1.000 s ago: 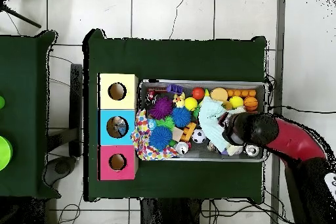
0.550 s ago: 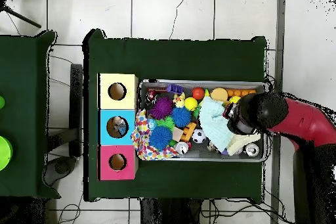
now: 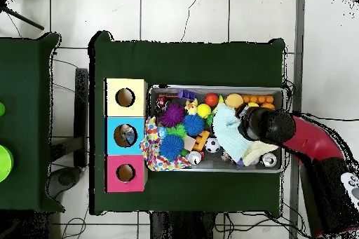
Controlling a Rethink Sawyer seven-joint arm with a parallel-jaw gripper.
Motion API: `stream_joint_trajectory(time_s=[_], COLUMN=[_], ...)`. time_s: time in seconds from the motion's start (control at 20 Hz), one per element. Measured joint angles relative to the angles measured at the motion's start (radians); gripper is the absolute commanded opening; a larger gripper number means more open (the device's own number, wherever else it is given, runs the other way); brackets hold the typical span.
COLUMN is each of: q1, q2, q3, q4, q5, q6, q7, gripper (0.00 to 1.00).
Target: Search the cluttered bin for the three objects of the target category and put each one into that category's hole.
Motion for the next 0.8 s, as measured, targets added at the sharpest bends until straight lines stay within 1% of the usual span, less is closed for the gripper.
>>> stream_joint_trajectory(time_s=[0.1, 0.15, 0.4, 0.5, 0.6, 0.75, 0.8], q1=[-0.013, -0.016, -0.033, -0.052, -0.062, -0.078, -0.086], q2=[0.045, 0.056, 0.063, 0.077, 0.084, 0.093, 0.097], q3=[0.000, 0.000, 0.020, 0.037, 0.045, 0.062, 0.073], q4=[0.031, 0.040, 0.066, 0.094, 0.108, 0.134, 0.147], q5=[0.022, 0.031, 0.077, 0.109, 0.123, 0.145, 0.158], q6=[-0.065, -0.072, -0.077, -0.086, -0.098, -0.132, -0.158], q7=[0.000, 0.000, 0.000, 0.000, 0.000, 0.000, 0.000], gripper=[1.00, 1.00, 1.00, 1.00, 1.00, 1.00, 1.00])
